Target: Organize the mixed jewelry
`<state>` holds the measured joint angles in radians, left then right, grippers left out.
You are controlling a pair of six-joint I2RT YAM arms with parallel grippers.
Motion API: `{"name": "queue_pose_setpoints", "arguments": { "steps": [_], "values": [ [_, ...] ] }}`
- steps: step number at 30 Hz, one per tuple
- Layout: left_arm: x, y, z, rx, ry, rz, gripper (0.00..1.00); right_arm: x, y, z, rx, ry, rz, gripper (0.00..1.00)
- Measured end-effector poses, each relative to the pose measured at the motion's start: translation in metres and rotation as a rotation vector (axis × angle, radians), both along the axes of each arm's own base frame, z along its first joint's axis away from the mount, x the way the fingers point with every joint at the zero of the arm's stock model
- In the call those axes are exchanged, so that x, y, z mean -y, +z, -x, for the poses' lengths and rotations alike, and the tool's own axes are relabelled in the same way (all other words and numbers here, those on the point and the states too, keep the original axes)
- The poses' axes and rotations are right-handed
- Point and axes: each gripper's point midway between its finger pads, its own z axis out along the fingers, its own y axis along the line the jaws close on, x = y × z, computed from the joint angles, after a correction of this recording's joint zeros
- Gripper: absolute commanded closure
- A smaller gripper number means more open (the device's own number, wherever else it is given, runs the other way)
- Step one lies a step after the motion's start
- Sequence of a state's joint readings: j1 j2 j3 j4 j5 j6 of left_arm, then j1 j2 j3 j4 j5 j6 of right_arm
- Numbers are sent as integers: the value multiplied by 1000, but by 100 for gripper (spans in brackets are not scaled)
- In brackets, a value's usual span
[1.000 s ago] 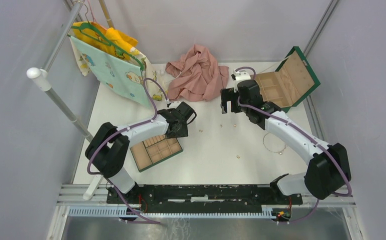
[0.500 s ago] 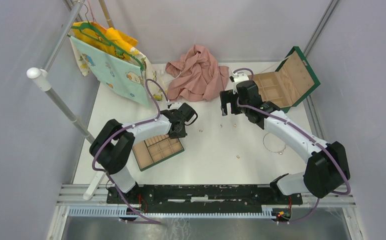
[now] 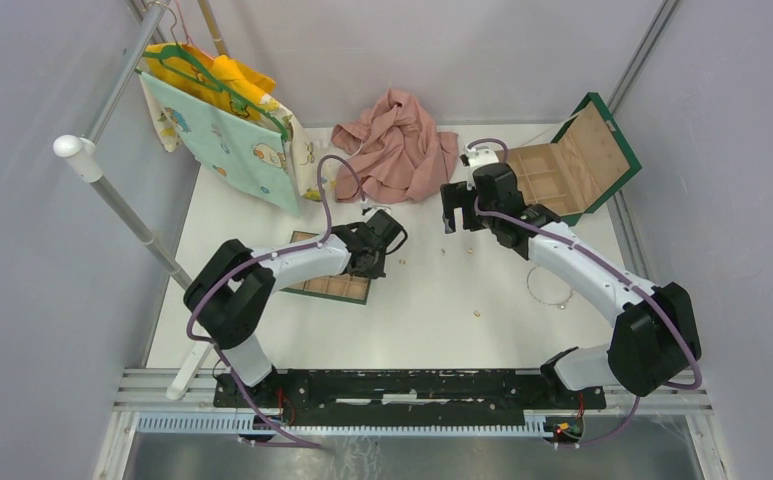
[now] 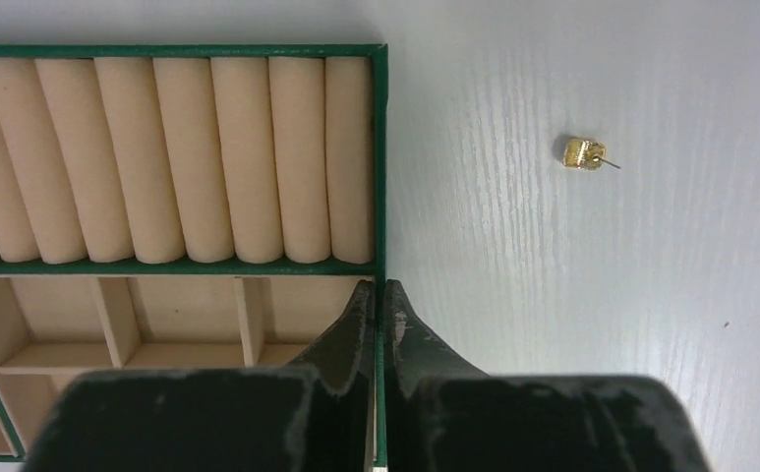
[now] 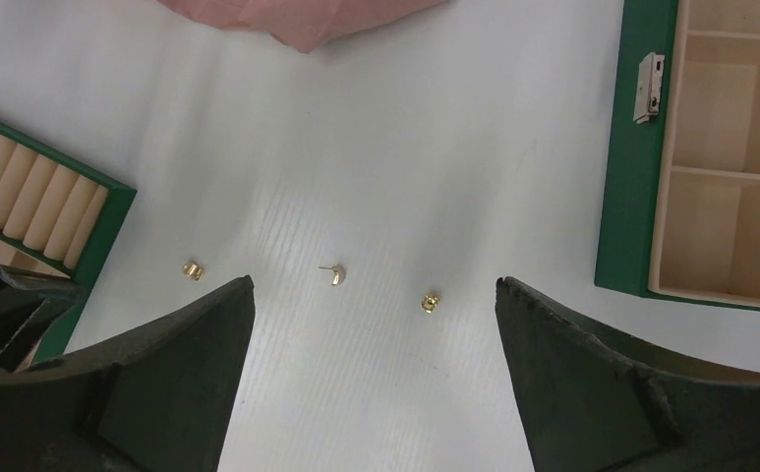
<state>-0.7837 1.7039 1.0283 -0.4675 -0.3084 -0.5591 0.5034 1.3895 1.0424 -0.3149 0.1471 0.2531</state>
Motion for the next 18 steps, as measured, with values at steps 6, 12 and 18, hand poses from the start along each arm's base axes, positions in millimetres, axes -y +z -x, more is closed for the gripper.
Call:
{"name": "queue_pose_setpoints", "arguments": {
  "steps": [6,12,18],
  "values": [
    [11,1,6,-19,-61,16,98,3,-12,6,-29,-8,5,2],
    [38,5,27,-37,-190,38,97,4,-17,8,-41,-12,5,2],
    [50,5,45,-65,-282,44,73,4,-16,9,-38,-14,1,2]
  ]
}}
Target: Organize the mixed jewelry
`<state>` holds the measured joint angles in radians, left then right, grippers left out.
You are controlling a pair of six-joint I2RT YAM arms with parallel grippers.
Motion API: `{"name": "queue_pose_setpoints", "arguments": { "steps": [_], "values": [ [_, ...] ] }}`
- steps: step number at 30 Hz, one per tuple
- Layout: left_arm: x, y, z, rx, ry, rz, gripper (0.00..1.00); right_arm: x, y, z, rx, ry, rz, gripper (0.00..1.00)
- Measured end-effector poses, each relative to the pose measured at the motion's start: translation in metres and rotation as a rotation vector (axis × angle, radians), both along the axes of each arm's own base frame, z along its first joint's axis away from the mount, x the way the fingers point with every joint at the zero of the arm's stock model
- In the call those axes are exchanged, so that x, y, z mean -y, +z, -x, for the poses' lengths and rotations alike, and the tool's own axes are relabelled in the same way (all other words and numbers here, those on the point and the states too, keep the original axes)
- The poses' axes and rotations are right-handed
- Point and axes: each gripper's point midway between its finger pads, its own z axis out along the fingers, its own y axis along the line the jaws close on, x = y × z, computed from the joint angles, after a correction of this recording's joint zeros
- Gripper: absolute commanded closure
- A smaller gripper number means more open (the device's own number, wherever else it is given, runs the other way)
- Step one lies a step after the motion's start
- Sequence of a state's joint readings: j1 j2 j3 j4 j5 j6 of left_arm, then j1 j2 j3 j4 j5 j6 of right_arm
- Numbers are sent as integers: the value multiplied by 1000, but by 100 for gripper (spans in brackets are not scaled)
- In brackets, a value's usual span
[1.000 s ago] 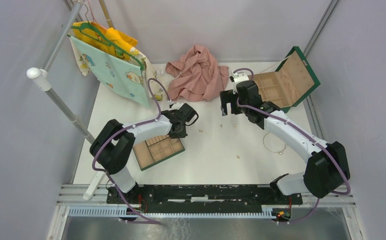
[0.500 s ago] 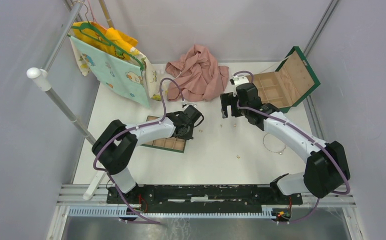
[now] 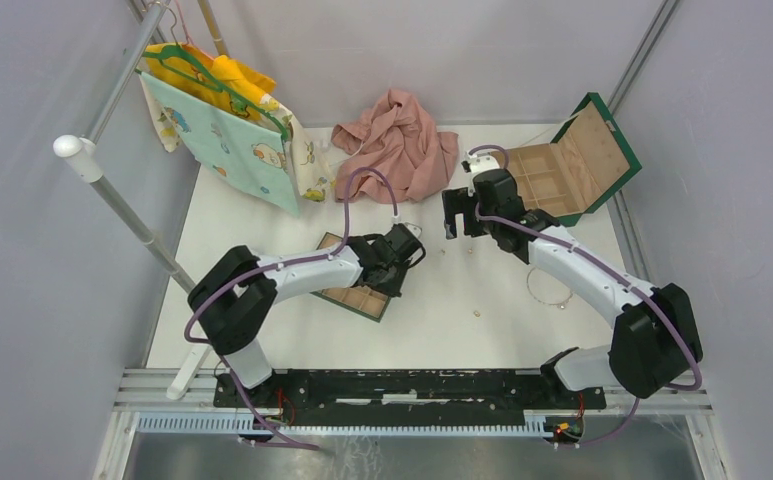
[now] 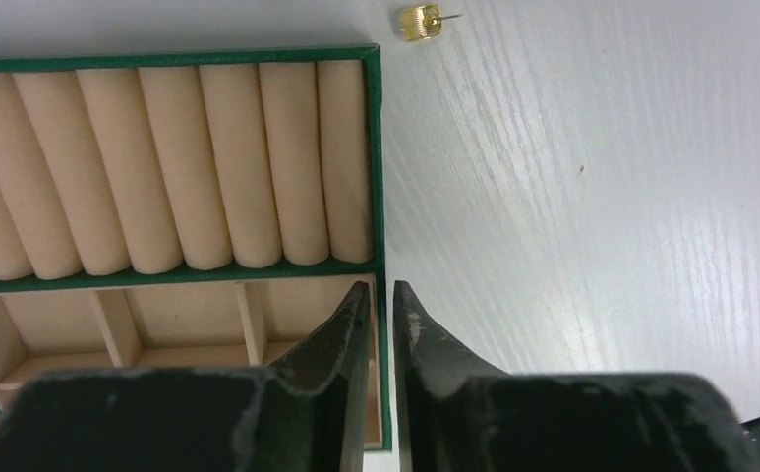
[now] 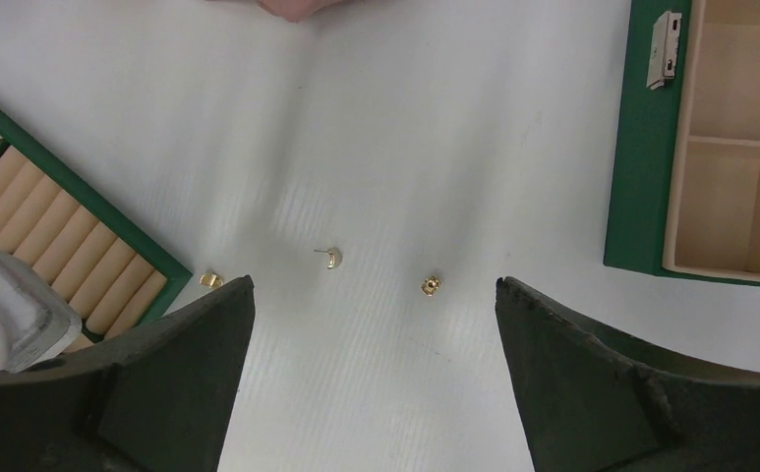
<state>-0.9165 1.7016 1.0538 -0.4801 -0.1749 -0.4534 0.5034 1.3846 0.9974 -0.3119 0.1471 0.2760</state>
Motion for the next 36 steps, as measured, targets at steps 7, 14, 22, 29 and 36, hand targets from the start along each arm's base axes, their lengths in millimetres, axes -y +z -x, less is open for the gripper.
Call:
{"name": "queue_pose_setpoints", "arguments": {
  "steps": [7,14,22,29,36],
  "values": [
    [-3,13,7,-8,-25,15,55,2,1,3,6,0,-3,2],
    [3,58,-10,66,2,45,51,5,0,8,6,2,6,2],
    [-47,101,-67,154,210,109,48,15,-13,23,-33,24,56,2],
    [-137,90,-84,133,479,61,46,27,-41,44,-123,23,101,2],
    [-148,89,-87,127,530,67,42,22,-76,37,-246,-18,124,22]
  ]
}}
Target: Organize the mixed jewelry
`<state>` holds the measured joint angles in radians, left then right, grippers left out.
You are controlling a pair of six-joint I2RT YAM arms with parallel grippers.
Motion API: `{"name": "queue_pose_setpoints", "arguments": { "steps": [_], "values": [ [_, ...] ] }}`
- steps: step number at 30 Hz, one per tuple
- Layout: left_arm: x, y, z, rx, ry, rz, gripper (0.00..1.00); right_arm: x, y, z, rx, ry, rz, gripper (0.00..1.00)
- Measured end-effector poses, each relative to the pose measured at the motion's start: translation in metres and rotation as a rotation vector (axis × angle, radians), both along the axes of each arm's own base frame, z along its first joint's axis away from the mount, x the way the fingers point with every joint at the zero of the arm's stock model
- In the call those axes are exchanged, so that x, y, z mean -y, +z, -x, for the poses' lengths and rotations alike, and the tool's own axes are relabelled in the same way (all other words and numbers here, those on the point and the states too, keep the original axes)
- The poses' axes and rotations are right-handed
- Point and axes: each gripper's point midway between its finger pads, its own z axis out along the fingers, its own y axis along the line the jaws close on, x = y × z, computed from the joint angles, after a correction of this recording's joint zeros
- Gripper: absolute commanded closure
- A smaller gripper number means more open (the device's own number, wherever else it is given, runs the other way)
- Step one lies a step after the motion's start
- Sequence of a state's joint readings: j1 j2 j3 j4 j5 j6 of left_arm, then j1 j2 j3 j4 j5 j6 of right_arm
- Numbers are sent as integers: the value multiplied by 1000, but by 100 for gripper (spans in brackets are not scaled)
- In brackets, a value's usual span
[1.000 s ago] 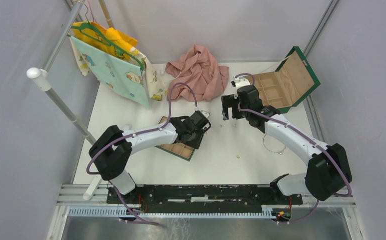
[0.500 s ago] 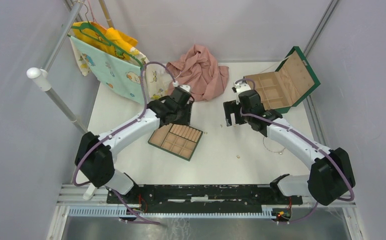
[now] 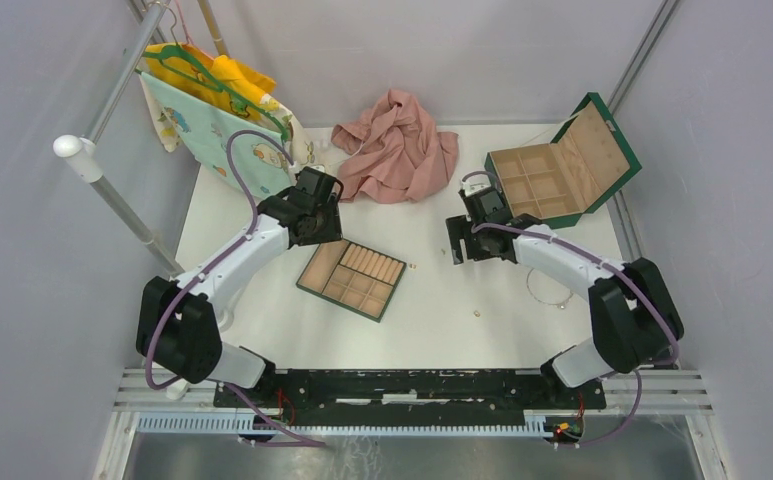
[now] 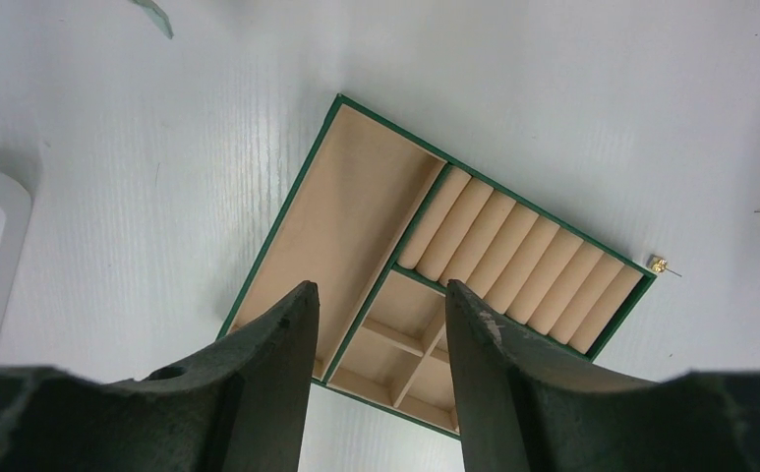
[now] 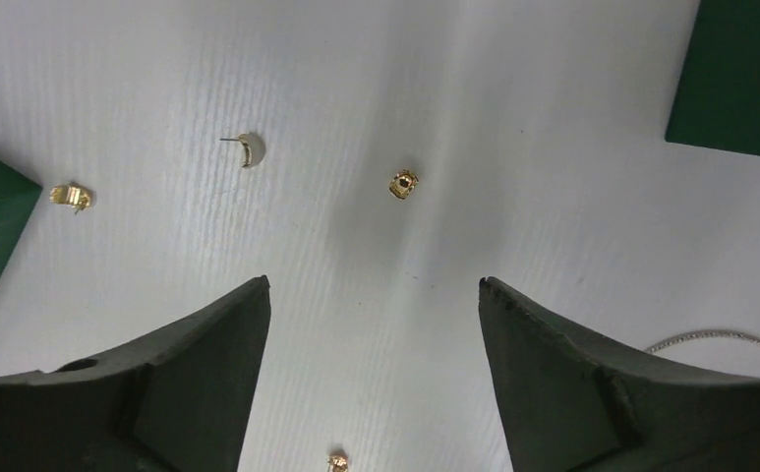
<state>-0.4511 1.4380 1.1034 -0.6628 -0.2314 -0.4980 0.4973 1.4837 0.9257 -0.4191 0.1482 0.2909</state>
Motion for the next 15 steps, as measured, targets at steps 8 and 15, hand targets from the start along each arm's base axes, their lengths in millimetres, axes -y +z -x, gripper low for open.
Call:
{"name": "queue_pose_setpoints", "arguments": {
  "steps": [8,15],
  "values": [
    [1,0,0,0,17,13,40,5,-38,-1,-104,-91,3,58],
    [1,0,0,0,17,13,40,1,-49,-9,-114,-109,0,57]
  ]
}}
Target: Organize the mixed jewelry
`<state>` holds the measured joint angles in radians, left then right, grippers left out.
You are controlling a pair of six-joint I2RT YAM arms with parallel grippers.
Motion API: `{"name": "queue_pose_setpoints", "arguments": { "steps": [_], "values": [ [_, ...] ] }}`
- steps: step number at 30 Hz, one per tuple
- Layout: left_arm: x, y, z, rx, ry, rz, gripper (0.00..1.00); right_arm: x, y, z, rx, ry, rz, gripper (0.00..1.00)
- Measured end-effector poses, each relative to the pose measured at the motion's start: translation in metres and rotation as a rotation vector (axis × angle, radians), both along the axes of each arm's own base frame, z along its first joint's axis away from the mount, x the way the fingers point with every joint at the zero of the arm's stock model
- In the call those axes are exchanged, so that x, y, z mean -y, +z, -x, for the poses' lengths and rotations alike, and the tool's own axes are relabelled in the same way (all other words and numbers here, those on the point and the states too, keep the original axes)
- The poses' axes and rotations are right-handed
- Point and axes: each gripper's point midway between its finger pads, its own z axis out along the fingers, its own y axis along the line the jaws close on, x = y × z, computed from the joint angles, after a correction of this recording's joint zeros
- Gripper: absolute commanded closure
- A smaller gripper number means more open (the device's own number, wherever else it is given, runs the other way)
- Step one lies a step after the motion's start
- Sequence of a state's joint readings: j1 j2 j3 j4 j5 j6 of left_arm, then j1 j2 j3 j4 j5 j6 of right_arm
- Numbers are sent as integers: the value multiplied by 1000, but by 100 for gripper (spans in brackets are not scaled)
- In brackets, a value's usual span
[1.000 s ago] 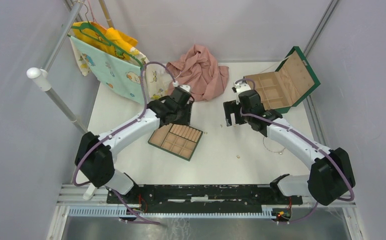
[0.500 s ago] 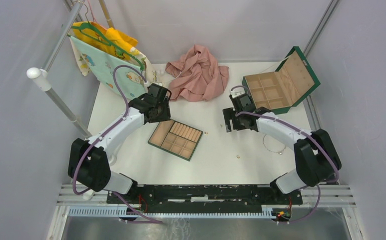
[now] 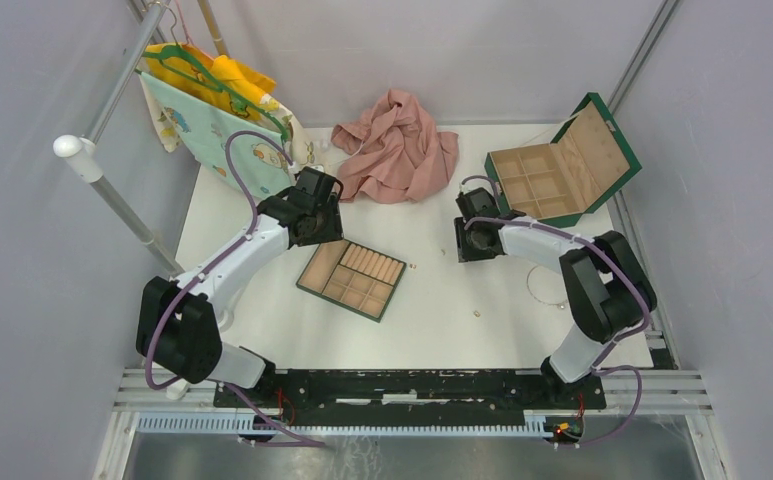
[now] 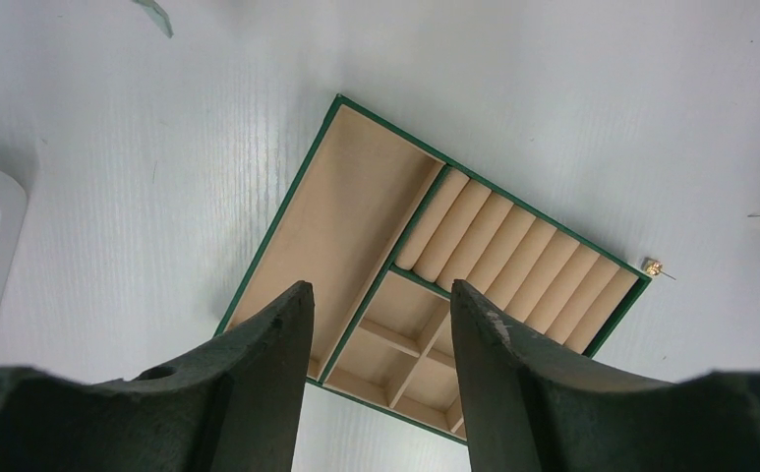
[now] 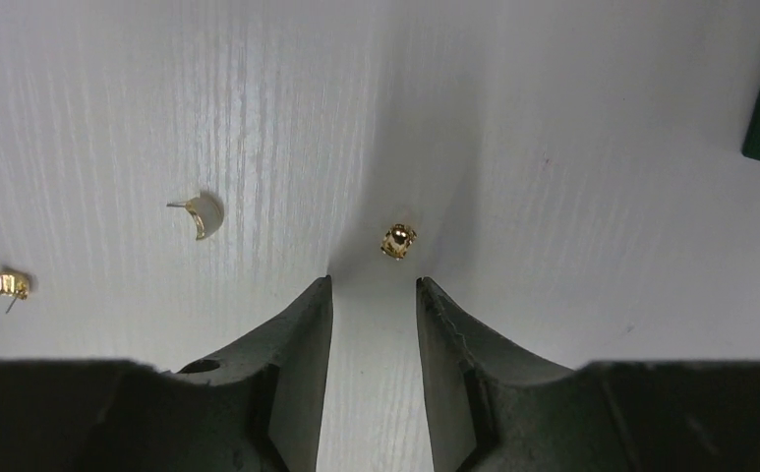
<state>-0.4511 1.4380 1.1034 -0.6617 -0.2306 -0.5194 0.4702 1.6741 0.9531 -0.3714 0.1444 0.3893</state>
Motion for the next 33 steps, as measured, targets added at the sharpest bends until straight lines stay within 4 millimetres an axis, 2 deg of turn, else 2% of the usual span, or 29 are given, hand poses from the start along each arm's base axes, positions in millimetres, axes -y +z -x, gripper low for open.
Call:
{"name": "queue_pose_setpoints", "arguments": {
  "steps": [7,12,14,25,27,33],
  "values": [
    [0,0,0,1,0,1,39,1,-3,-13,16,-37,27,57],
    [1,0,-1,4,0,2,39,6,-3,-18,34,-61,50,61],
    [1,1,-1,5,0,3,39,6,-3,-19,38,-66,53,68],
    [1,0,-1,3,-1,3,39,7,-3,-23,55,-83,53,80],
    [1,-1,-2,3,-1,3,39,7,-3,-23,55,-84,54,87],
    [2,-2,-3,2,-1,2,39,6,-2,-24,55,-86,53,90]
  ]
}}
